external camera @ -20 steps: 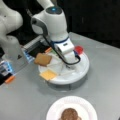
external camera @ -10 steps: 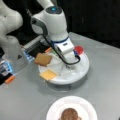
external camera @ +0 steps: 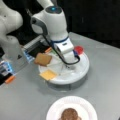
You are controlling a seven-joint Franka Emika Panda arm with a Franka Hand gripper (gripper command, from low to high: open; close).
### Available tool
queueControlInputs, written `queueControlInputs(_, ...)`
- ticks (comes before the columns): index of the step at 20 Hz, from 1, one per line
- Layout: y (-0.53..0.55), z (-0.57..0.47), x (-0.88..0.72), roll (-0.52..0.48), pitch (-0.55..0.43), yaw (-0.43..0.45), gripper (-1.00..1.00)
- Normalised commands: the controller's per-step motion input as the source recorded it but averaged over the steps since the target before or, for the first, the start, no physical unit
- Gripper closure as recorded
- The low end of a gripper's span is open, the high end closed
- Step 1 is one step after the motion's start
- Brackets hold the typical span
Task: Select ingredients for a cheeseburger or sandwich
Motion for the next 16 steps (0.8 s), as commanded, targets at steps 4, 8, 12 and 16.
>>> queueControlInputs(4, 0.14, 0.22, 0.04, 0.081, 0.081, -0.080, -1.00)
queueControlInputs(8, 0.17, 0.25, 0.09, 0.096, 0.122, -0.120, -1.00)
queueControlInputs(12, 0.12, 0.24, 0.18, 0.110, 0.156, -0.144, -1.00)
queueControlInputs(16, 0.03, 0.27, 0.17, 0.136, 0.205, -0.274, -1.00)
